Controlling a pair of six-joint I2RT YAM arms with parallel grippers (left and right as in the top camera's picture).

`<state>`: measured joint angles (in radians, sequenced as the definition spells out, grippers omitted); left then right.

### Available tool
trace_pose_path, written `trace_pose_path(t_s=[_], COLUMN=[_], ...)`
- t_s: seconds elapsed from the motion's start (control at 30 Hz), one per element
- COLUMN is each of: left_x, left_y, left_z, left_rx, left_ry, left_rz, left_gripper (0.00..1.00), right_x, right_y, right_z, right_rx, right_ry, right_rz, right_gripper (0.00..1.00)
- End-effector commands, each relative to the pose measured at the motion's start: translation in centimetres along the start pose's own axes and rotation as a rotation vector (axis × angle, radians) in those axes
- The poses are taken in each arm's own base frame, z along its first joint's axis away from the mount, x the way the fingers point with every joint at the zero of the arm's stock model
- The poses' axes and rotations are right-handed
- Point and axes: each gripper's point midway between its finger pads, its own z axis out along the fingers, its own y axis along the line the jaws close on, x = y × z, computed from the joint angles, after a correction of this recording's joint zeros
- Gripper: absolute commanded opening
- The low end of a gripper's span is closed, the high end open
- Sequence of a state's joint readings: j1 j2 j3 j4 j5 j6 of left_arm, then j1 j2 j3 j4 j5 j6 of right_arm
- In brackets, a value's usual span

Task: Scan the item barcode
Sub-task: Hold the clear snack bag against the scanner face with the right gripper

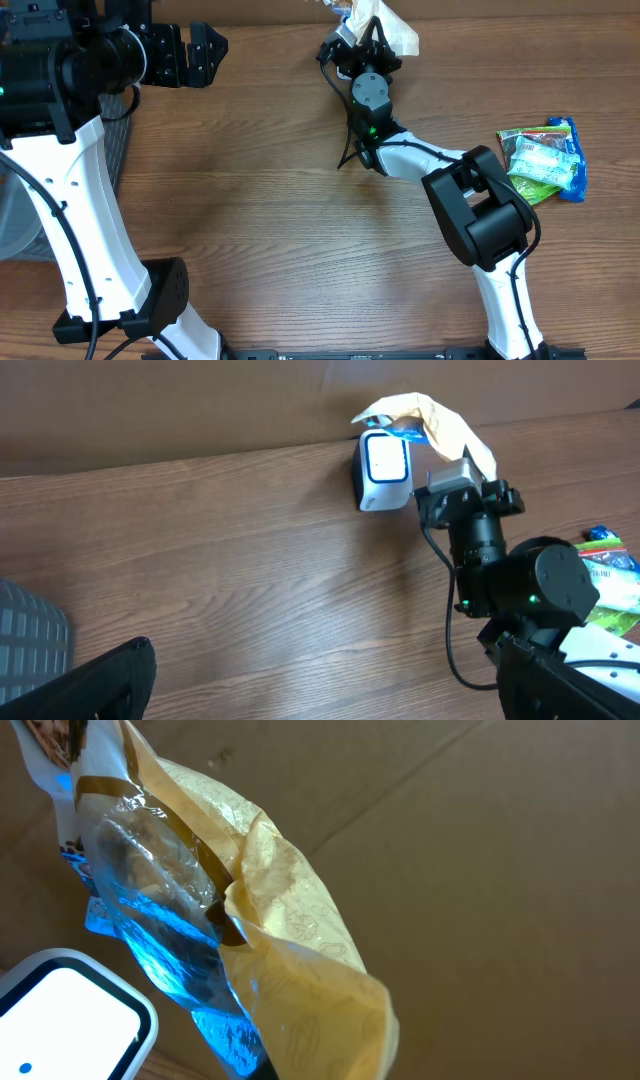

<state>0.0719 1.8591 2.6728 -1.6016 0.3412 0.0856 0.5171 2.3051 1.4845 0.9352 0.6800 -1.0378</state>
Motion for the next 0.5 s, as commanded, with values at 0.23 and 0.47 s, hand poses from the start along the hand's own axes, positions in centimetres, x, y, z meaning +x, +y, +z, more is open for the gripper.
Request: trace_pose_path(t_s=[0.23, 0.47], left_x=[-0.1, -0.1], left_y=[-0.5, -0.5], left_z=[0.2, 0.2], left_rx=[0.019, 0.019], left_ry=[-0.001, -0.001], left_rz=[0.024, 0.024], left_gripper=[0.99, 0.99], right_x=[1.8, 2.3], right_y=[-1.1, -0.1], right_z=[2.1, 2.1], right_rx=[-0.015, -0.047], right_ry=[-0.028, -0.025], right_rz=[-0.019, -0.032], right_gripper=[0.04, 0.04])
